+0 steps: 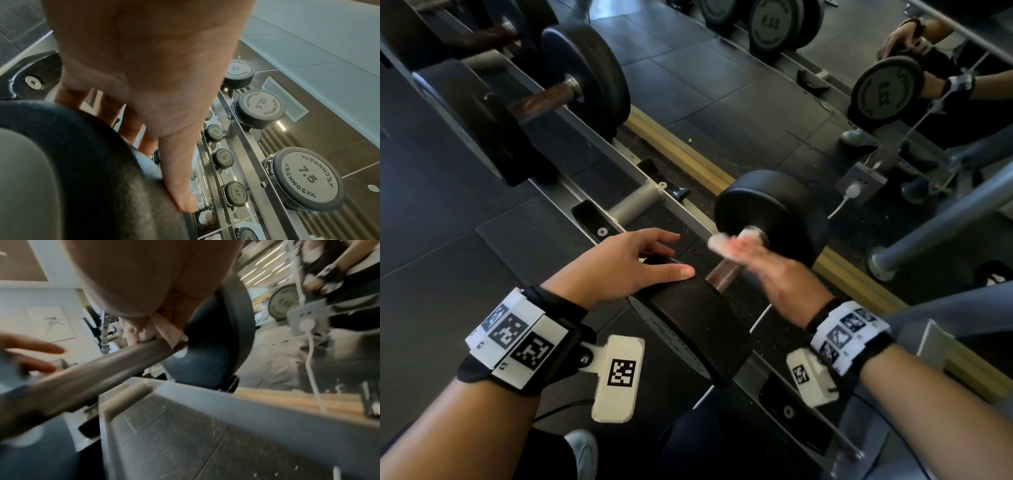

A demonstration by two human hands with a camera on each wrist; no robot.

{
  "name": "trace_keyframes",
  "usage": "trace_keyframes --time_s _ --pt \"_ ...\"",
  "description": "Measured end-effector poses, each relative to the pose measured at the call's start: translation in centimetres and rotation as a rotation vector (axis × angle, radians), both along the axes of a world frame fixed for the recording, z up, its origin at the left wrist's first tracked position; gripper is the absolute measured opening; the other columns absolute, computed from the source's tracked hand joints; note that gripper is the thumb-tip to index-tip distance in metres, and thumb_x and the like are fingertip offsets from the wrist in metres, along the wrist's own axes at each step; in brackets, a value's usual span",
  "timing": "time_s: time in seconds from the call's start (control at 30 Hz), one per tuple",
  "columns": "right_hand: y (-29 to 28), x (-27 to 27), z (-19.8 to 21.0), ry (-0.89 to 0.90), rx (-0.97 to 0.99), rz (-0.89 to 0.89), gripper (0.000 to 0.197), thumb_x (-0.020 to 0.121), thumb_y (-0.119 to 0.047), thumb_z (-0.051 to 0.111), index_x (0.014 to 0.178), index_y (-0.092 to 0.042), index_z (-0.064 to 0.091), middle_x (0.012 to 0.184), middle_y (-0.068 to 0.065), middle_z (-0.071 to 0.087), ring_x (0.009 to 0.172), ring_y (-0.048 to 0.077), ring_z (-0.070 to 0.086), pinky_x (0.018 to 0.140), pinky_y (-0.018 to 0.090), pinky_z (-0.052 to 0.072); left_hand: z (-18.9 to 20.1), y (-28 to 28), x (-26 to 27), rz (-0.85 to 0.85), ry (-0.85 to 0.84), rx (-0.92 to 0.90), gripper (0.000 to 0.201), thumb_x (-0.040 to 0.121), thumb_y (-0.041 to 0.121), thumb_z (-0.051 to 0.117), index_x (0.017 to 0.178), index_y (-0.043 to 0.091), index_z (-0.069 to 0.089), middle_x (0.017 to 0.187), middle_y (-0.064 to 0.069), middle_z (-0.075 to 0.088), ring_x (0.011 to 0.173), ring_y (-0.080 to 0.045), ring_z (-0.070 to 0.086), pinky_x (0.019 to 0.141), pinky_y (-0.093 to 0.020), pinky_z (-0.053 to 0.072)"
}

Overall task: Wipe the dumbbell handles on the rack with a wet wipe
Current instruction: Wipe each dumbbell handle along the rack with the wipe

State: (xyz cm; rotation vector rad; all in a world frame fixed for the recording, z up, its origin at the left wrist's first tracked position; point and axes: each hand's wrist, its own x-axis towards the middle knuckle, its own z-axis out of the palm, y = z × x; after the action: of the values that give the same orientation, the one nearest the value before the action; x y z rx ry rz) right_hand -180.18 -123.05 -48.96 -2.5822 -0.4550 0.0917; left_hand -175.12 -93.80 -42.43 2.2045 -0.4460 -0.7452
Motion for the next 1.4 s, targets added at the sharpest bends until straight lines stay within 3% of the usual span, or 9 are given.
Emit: trace_keyframes --time_s 0.1,0.27,0.47,0.6,0.8,0.93,1.13,1.27,1.4 --pt "-0.3 0.1 -0.3 0.013 0.04 -0.091 0.063 0.099 0.005 0.04 0.152 -0.027 0.03 0.159 -0.013 0.028 0.148 -0.001 0.018 0.12 0.037 0.031 -0.1 0.0 -0.1 0.003 0.002 -0.004 0.096 0.054 0.08 0.053 0.141 0.042 0.043 0.132 0.019 0.057 0.127 -0.007 0.049 0.111 -0.034 0.035" --pt "2.1 -3.2 -2.2 -0.031 0.001 0.136 0.081 0.092 0.014 0.038 0.154 -0.034 0.018 0.163 -0.013 0.02 0.151 0.005 0.015 0.121 0.045 0.023 -0.1 -0.1 0.1 -0.004 -0.009 0.009 0.096 0.053 0.08 0.052 0.141 0.042 0.043 0.129 0.021 0.058 0.125 -0.005 0.05 0.107 -0.029 0.033" --pt "0.7 -1.3 -1.5 0.018 0.161 -0.211 0.069 0.098 0.009 0.038 0.153 -0.029 0.02 0.16 -0.012 0.019 0.15 0.003 0.014 0.123 0.041 0.023 -0.4 0.0 0.0 0.024 -0.002 -0.01 0.088 0.06 0.075 0.058 0.14 0.041 0.046 0.127 0.022 0.06 0.124 -0.004 0.052 0.114 -0.038 0.036" --pt "2.1 -3.2 -1.6 0.033 0.222 -0.113 0.06 0.1 0.005 0.039 0.152 -0.024 0.032 0.16 -0.008 0.027 0.149 0.004 0.021 0.122 0.033 0.025 -0.5 -0.1 0.1 0.026 0.003 -0.015 0.086 0.061 0.073 0.06 0.14 0.041 0.046 0.127 0.022 0.06 0.124 -0.004 0.052 0.114 -0.038 0.036" --pt "0.9 -5.5 0.1 -0.063 0.378 -0.476 0.037 0.106 -0.024 0.039 0.138 -0.04 0.049 0.122 -0.006 0.065 0.103 -0.01 0.061 0.079 0.0 0.045 -0.7 0.0 0.2 0.017 0.008 -0.021 0.09 0.058 0.075 0.058 0.14 0.041 0.046 0.128 0.022 0.059 0.123 -0.006 0.052 0.113 -0.039 0.036" --pt "0.0 -5.7 0.7 -0.244 0.28 -0.673 0.034 0.104 -0.023 0.04 0.135 -0.025 0.056 0.124 0.002 0.064 0.109 0.009 0.06 0.074 0.001 0.04 -0.8 0.0 0.3 0.019 0.005 -0.03 0.088 0.058 0.074 0.059 0.139 0.041 0.047 0.126 0.022 0.06 0.121 -0.005 0.054 0.111 -0.039 0.038" --pt "2.6 -4.7 0.5 -0.345 0.278 -0.685 0.023 0.102 -0.024 0.047 0.124 -0.023 0.052 0.113 0.004 0.065 0.093 0.01 0.061 0.062 0.008 0.051 -1.0 0.1 0.4 0.027 -0.008 -0.038 0.083 0.062 0.072 0.061 0.138 0.041 0.048 0.124 0.022 0.062 0.118 -0.003 0.056 0.109 -0.035 0.039" --pt "4.1 -3.3 -0.5 -0.285 0.214 -0.486 0.026 0.1 -0.023 0.053 0.125 -0.019 0.059 0.107 0.001 0.071 0.096 0.013 0.068 0.075 0.021 0.056 -1.2 0.1 0.3 0.032 -0.016 -0.052 0.077 0.067 0.068 0.063 0.137 0.041 0.049 0.123 0.022 0.062 0.116 -0.001 0.056 0.105 -0.03 0.04" --pt "3.2 -3.1 -1.5 -0.331 0.1 -0.306 0.039 0.094 -0.003 0.06 0.131 -0.015 0.063 0.134 0.0 0.063 0.124 0.016 0.055 0.102 0.026 0.046 -1.3 0.0 0.2 0.033 -0.01 -0.068 0.081 0.061 0.073 0.06 0.136 0.042 0.05 0.123 0.024 0.061 0.115 0.001 0.055 0.1 -0.027 0.039"
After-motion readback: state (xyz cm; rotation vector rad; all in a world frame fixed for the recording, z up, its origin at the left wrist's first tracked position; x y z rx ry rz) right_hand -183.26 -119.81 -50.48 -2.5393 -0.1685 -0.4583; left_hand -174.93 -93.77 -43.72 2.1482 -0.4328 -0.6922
